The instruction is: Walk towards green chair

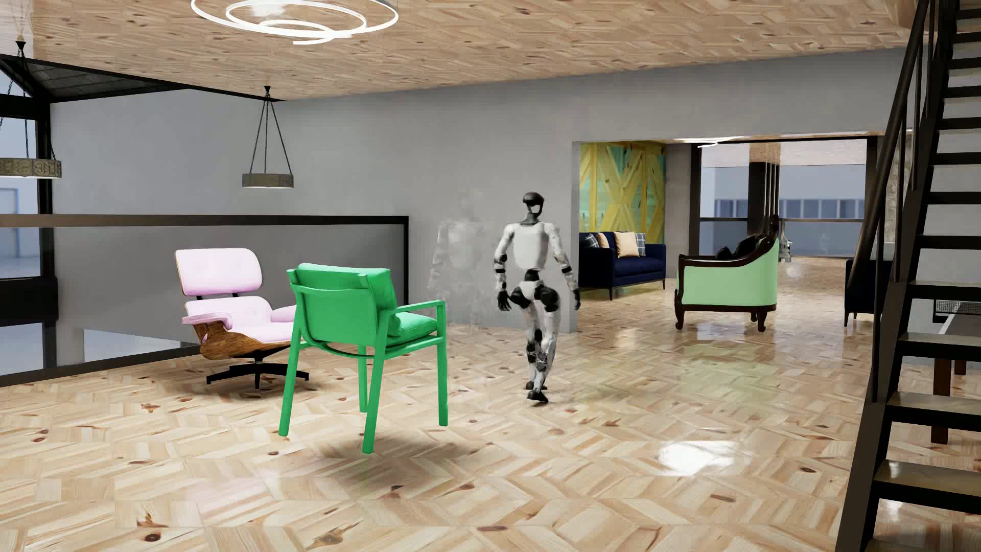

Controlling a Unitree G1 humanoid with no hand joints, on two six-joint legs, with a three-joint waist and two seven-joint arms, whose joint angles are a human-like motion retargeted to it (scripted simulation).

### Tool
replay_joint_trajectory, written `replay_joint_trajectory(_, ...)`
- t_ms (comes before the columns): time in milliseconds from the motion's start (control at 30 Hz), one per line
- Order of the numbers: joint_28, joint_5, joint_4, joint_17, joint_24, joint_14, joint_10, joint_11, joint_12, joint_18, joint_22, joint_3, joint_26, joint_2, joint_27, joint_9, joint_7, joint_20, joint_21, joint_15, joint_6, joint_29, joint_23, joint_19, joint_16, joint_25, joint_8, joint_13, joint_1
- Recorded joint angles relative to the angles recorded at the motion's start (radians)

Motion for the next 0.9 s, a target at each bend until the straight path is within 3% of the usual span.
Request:
replay_joint_trajectory(100,0.000,0.011,0.070,-0.006,0.000,-0.282,-0.240,0.045,0.079,0.000,0.051,0.047,0.000,0.076,0.000,-0.002,0.000,-0.018,0.001,-0.101,0.006,0.000,-0.042,0.000,0.001,0.000,0.000,-0.001,0.029)
replay_joint_trajectory(167,0.000,0.019,0.110,0.006,0.000,-0.188,-0.310,0.050,0.140,0.000,0.076,0.064,0.000,0.158,0.000,-0.008,0.000,-0.027,-0.008,-0.184,0.022,0.000,-0.064,0.000,-0.006,0.000,0.000,0.029,0.013)
replay_joint_trajectory(233,0.000,0.032,0.124,0.032,0.000,-0.259,-0.171,0.037,0.190,0.000,0.088,0.087,0.000,0.249,0.000,-0.023,0.000,-0.029,0.001,-0.271,0.026,0.000,-0.086,0.000,-0.009,0.000,0.000,0.068,-0.017)
replay_joint_trajectory(267,0.000,0.026,0.128,0.052,0.000,-0.180,-0.149,0.046,0.208,0.000,0.100,0.106,0.000,0.276,0.000,-0.039,0.000,-0.029,0.019,-0.274,0.018,0.000,-0.098,0.000,-0.010,0.000,0.000,0.079,-0.030)
replay_joint_trajectory(300,0.000,0.007,0.127,0.079,0.000,-0.023,-0.128,0.089,0.216,0.000,0.122,0.121,0.000,0.271,0.000,-0.056,0.000,-0.027,0.040,-0.220,-0.002,0.000,-0.107,0.000,-0.011,0.000,0.000,0.078,-0.052)
replay_joint_trajectory(333,0.000,-0.020,0.113,0.110,0.000,0.161,-0.112,0.173,0.206,0.000,0.157,0.120,0.000,0.242,0.000,-0.065,0.000,-0.034,0.066,-0.088,-0.029,0.000,-0.110,0.000,-0.010,0.000,0.000,0.066,-0.083)
replay_joint_trajectory(367,0.000,-0.048,0.082,0.137,0.000,0.295,-0.093,0.279,0.180,0.000,0.191,0.106,0.000,0.210,0.000,-0.061,0.000,-0.061,0.102,0.132,-0.050,0.000,-0.108,0.000,-0.002,0.000,0.000,0.048,-0.107)
replay_joint_trajectory(400,0.000,-0.066,0.039,0.152,0.000,0.332,-0.077,0.367,0.145,0.000,0.204,0.091,0.000,0.179,0.000,-0.051,0.000,-0.097,0.150,0.412,-0.057,0.000,-0.112,0.000,0.013,0.000,0.000,0.029,-0.105)
replay_joint_trajectory(433,0.000,-0.067,-0.003,0.150,0.000,0.290,-0.075,0.419,0.112,0.000,0.194,0.088,0.000,0.140,0.000,-0.043,0.000,-0.116,0.200,0.631,-0.053,0.000,-0.130,0.000,0.030,0.000,0.000,0.012,-0.078)
replay_joint_trajectory(467,0.000,-0.057,-0.045,0.139,0.000,0.208,-0.088,0.464,0.087,0.000,0.169,0.091,0.000,0.100,0.000,-0.038,0.000,-0.104,0.232,0.669,-0.046,0.000,-0.154,0.000,0.044,0.000,0.000,0.001,-0.035)
replay_joint_trajectory(567,0.000,-0.048,-0.152,0.109,0.000,-0.017,-0.120,0.561,0.038,0.000,0.061,0.037,0.000,0.028,0.000,-0.039,0.000,0.001,0.174,0.259,-0.016,0.000,-0.115,0.000,0.073,0.000,0.000,0.020,0.114)
replay_joint_trajectory(600,0.000,-0.055,-0.167,0.097,0.000,-0.068,-0.128,0.553,0.018,0.000,0.027,0.013,0.000,0.017,0.000,-0.041,0.000,0.025,0.151,0.189,0.002,0.000,-0.070,0.000,0.077,0.000,0.000,0.030,0.162)
replay_joint_trajectory(800,0.000,-0.084,-0.127,0.032,0.000,-0.260,-0.150,0.298,-0.082,0.000,-0.072,-0.100,0.000,0.004,0.000,-0.081,0.000,0.149,0.149,-0.059,0.109,0.000,0.153,0.000,0.088,0.000,0.000,0.110,0.368)
replay_joint_trajectory(900,0.000,-0.115,-0.086,0.041,0.000,-0.325,-0.165,0.177,-0.138,0.000,-0.008,-0.192,0.000,0.034,0.000,-0.101,0.000,0.204,0.110,-0.059,0.098,0.000,0.193,0.000,0.078,0.000,0.000,0.163,0.415)
